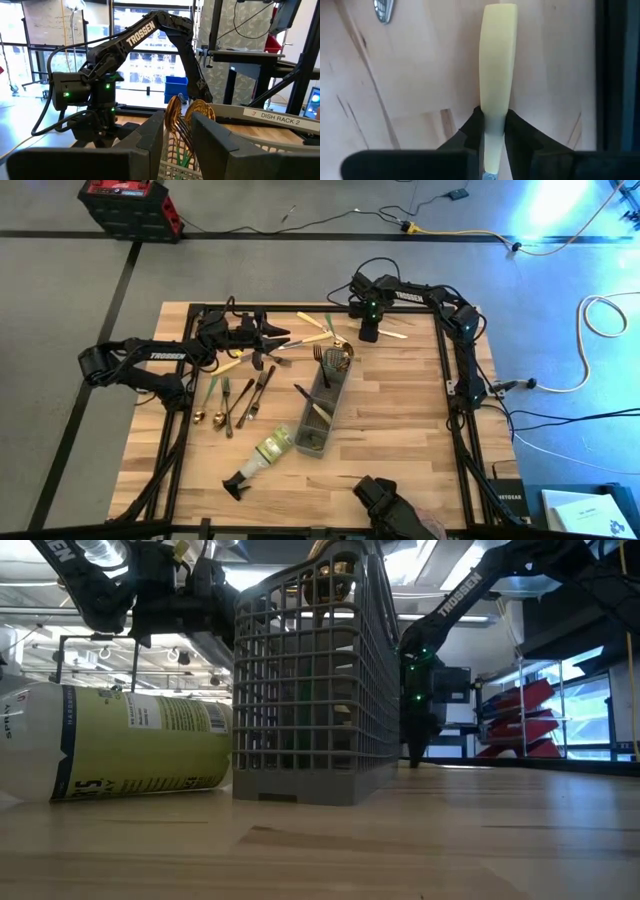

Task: Sort silverware
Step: Put the table knife into the silverware basket

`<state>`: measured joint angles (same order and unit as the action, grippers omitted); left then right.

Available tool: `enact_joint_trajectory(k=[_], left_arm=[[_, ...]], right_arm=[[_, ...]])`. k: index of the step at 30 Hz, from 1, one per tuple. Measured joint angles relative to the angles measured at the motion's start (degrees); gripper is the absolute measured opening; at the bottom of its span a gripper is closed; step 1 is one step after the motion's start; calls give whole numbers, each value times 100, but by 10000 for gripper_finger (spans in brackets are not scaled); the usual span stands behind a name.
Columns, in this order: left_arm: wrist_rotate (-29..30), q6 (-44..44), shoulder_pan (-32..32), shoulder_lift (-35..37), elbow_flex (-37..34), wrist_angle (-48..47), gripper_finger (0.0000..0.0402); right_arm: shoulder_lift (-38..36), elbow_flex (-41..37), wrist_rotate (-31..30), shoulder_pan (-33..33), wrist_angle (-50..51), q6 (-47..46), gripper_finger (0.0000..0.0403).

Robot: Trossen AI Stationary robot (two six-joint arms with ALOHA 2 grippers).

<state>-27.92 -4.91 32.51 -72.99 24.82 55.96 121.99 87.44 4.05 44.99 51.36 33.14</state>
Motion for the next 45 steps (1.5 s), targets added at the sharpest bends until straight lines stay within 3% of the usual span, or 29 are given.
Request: enact_joint_trajectory(k=[28, 45], left_arm=[[2, 0, 0, 0, 0, 2, 84], [2, 0, 0, 0, 0, -4, 84]], right_arm=[[-405, -24, 317, -80, 427, -122, 40], [-746, -17, -163, -369, 1210, -165, 40]])
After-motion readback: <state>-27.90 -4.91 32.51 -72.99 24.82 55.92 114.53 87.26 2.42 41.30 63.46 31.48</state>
